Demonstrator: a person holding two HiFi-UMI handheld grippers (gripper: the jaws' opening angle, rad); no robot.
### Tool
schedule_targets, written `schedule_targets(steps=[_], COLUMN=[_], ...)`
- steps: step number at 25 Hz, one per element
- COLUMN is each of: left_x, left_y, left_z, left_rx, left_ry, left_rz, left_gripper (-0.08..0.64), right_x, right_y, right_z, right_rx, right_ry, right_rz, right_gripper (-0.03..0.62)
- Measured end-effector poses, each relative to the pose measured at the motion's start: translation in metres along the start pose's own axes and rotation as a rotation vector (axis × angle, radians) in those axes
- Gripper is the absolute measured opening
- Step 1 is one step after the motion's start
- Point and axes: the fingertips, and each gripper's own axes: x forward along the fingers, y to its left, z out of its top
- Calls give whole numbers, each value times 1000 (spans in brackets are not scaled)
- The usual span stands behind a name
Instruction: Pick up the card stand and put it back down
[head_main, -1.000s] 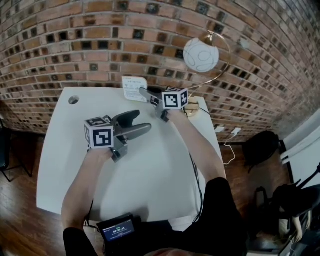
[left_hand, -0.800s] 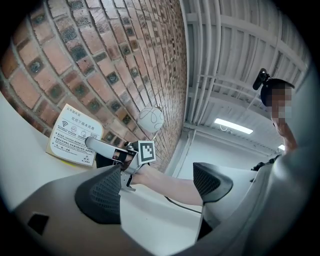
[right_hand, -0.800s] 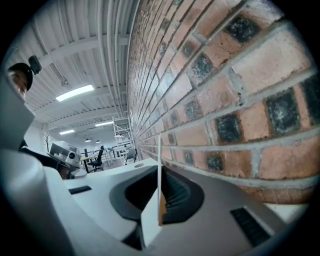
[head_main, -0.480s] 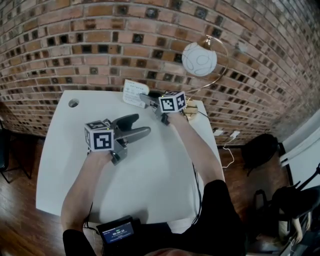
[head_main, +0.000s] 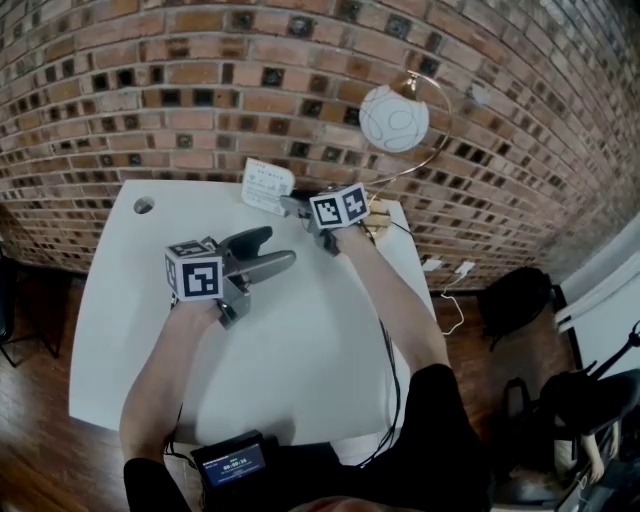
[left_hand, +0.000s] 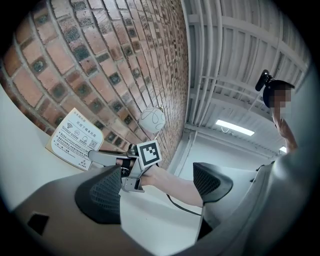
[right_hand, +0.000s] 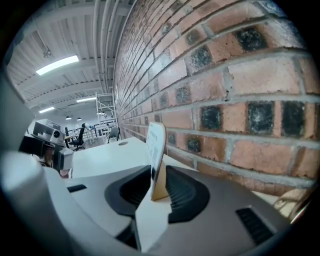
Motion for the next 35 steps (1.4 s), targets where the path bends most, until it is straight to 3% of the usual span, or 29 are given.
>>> schedule_targets(steps=[12, 35], left_x=[0, 0], left_y=[-2, -3], left_z=[2, 2], left_rx=[6, 1], left_ry=[-5, -8], left_rz=[3, -4], left_gripper=[446, 446], right_x=[-5, -4], right_y=[-17, -25], right_z=[-4, -2], right_rx=[28, 58], right_ry=[27, 5], right_rz=[-99, -111], right_gripper=[123, 123])
